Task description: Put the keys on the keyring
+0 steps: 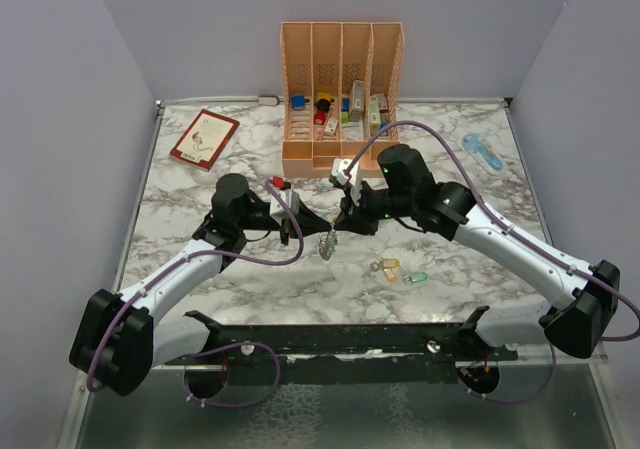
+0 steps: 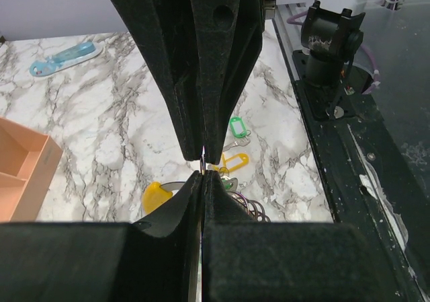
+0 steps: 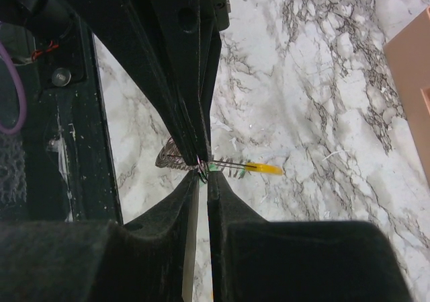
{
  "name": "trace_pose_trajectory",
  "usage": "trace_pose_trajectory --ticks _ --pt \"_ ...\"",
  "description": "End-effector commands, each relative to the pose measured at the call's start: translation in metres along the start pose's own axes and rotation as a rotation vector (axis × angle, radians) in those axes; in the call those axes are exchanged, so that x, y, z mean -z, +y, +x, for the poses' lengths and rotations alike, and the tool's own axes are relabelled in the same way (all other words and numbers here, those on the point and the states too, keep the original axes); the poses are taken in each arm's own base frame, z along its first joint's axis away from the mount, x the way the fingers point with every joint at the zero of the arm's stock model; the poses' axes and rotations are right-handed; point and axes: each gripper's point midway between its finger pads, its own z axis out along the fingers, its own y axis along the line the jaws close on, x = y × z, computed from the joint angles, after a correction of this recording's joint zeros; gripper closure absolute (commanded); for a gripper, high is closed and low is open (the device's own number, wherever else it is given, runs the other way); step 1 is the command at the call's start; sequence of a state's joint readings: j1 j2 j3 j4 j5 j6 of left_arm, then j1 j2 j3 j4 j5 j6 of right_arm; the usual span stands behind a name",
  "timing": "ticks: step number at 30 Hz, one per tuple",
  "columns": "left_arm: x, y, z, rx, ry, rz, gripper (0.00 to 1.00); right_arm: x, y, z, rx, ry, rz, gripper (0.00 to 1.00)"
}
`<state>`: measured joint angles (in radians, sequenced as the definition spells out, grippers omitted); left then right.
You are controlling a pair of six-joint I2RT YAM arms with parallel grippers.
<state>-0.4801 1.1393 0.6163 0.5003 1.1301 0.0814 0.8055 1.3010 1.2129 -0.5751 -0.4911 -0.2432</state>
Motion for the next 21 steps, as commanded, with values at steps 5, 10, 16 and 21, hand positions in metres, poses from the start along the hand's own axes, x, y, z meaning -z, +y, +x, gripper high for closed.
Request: trace_pose_trajectory --ticks 5,10,16,21 --pt "-0.003 -0.002 -0.019 -0.058 -0.033 0.043 1.0 -0.005 -0.001 -0.011 0.048 -0.024 -0.028 0.91" --pt "-0.004 -0.002 -0.018 -0.057 -0.032 0.045 1.0 -0.006 -0.001 -0.01 0.053 -0.019 -0.028 0.91" --pt "-0.004 -0.003 -0.018 -0.058 -0.033 0.052 1.0 -0.005 -0.001 -0.006 0.064 0.0 -0.028 0.91" --pt "-0.004 -0.002 -0.018 -0.057 -0.032 0.052 1.0 -0.006 -0.002 -0.002 0.068 0.019 -0.033 0.88"
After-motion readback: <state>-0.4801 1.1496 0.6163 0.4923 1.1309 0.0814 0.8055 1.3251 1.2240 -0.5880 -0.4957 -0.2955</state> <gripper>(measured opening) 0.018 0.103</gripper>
